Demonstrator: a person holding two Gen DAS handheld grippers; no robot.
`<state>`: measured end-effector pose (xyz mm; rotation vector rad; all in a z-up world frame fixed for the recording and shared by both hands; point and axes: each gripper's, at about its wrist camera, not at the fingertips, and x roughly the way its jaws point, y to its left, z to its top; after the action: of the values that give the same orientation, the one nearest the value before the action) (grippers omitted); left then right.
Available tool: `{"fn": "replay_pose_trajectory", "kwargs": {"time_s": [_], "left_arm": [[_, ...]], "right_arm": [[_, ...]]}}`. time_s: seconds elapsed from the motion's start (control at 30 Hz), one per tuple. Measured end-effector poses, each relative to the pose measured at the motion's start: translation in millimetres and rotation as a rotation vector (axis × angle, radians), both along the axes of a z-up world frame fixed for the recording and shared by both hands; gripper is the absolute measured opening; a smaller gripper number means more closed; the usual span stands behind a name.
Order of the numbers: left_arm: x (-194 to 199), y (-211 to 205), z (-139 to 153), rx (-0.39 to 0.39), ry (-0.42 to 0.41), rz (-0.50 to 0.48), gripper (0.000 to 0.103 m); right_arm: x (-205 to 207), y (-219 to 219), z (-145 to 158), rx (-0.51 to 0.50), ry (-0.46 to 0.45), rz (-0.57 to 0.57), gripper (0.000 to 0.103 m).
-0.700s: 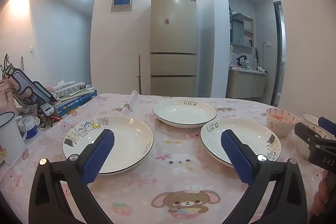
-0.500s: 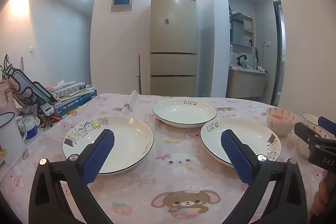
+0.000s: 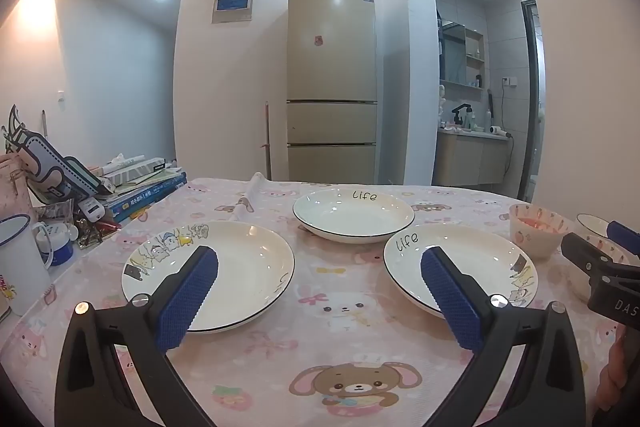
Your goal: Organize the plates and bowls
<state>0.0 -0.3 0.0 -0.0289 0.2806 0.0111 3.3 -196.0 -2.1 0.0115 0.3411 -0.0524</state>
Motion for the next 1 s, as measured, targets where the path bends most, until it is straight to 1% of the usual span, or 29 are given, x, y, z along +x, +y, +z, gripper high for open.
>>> {"fn": "replay_pose_trajectory", "kwargs": {"time_s": [1.0], "left_arm": [[0.2, -0.2, 0.0, 0.002, 0.001, 0.000, 0.103]], "right_arm": [[3.8, 2.2, -2.8, 0.003, 0.002, 0.004, 0.103]]}}
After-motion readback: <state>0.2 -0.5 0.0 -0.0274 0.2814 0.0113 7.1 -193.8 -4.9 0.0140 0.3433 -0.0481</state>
